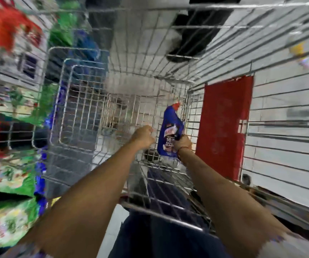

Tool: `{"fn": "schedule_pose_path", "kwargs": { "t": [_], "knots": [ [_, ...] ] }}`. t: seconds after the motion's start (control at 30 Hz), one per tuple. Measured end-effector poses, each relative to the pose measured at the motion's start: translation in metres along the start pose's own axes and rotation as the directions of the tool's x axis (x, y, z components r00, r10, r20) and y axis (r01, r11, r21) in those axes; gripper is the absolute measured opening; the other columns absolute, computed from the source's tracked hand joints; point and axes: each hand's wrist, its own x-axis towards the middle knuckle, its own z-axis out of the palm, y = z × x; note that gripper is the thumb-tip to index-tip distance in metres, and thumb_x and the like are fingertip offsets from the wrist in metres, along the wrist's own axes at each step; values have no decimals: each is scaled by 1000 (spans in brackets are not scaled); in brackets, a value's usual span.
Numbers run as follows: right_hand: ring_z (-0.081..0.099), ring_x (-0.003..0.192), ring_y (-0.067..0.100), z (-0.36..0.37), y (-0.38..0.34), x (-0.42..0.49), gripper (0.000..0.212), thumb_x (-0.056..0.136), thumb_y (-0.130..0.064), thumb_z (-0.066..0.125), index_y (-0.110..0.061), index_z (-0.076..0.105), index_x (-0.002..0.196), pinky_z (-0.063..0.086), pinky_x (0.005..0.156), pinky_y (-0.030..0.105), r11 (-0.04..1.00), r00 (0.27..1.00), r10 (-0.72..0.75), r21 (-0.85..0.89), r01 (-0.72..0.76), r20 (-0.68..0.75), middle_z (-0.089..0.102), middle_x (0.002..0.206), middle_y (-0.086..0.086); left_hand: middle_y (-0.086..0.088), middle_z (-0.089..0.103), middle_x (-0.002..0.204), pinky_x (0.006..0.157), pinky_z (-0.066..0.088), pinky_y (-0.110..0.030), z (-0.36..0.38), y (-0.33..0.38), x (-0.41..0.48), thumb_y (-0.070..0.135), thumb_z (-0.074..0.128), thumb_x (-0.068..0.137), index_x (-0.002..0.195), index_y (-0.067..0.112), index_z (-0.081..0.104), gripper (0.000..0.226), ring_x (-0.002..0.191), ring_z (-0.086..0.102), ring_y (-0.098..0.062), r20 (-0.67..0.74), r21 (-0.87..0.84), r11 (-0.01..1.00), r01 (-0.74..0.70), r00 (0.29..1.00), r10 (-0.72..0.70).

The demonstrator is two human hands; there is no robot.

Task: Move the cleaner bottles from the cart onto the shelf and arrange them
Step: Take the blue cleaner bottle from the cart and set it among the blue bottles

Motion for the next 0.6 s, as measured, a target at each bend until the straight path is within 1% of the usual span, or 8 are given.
{"fn": "schedule_pose_path", "kwargs": {
  "t": [0.1,0.2,0.23,0.3,0.33,0.4,0.53,0.6],
  "knots": [
    [58,107,39,17,6,9,33,82,-5,50,0,54,113,50,90,43,994,996,31,108,-23,-78,62,117,25,-24,50,133,97,45,-42,22,-9,21,0,57,80,130,1,43,52,120,50,-36,43,-42,997,58,998,-56],
    [55,111,34,31,7,9,41,83,3,44,-4,44,124,42,78,26,952,1000,-3,305,10,-26,58,122,21,-18,44,142,104,43,-43,37,-11,35,1,56,81,136,5,36,59,127,45,-33,120,-99,987,128,986,-116],
    [54,112,33,34,6,9,43,84,6,41,-3,41,126,41,80,25,926,1000,-17,377,20,-11,57,124,21,-16,46,140,103,43,-44,39,-10,38,1,55,82,135,6,37,57,124,48,-32,140,-125,981,149,981,-131],
    [53,114,35,34,4,16,43,84,9,40,-1,39,125,45,94,35,885,999,-52,463,49,-6,55,125,23,-16,55,131,101,45,-44,43,-6,45,1,55,81,129,9,43,50,116,54,-32,171,-177,971,160,977,-130],
    [53,115,36,33,4,20,42,84,9,42,1,40,125,44,99,41,884,997,-72,462,64,0,55,125,24,-16,57,127,100,46,-44,43,-5,47,0,55,80,127,9,45,49,113,56,-32,176,-188,969,158,976,-126],
    [53,115,38,28,5,27,42,83,7,49,2,41,124,44,101,45,899,993,-99,434,63,60,54,125,26,-16,58,126,100,45,-43,42,-8,51,-5,57,77,128,10,44,54,114,54,-31,159,-184,969,163,978,-134],
    [52,117,39,14,0,20,44,82,4,57,4,44,123,46,95,41,877,953,-155,481,11,260,51,130,25,-15,56,130,105,42,-45,23,-24,48,-6,68,73,132,6,39,67,118,53,-30,194,-218,962,166,973,-124],
    [52,117,38,5,-11,14,45,81,2,60,2,45,123,45,98,42,883,924,-208,468,36,322,51,131,24,-17,56,130,104,43,-49,5,-27,37,-6,70,72,132,5,38,69,117,54,-31,223,-295,940,172,969,-108]
  ]
}}
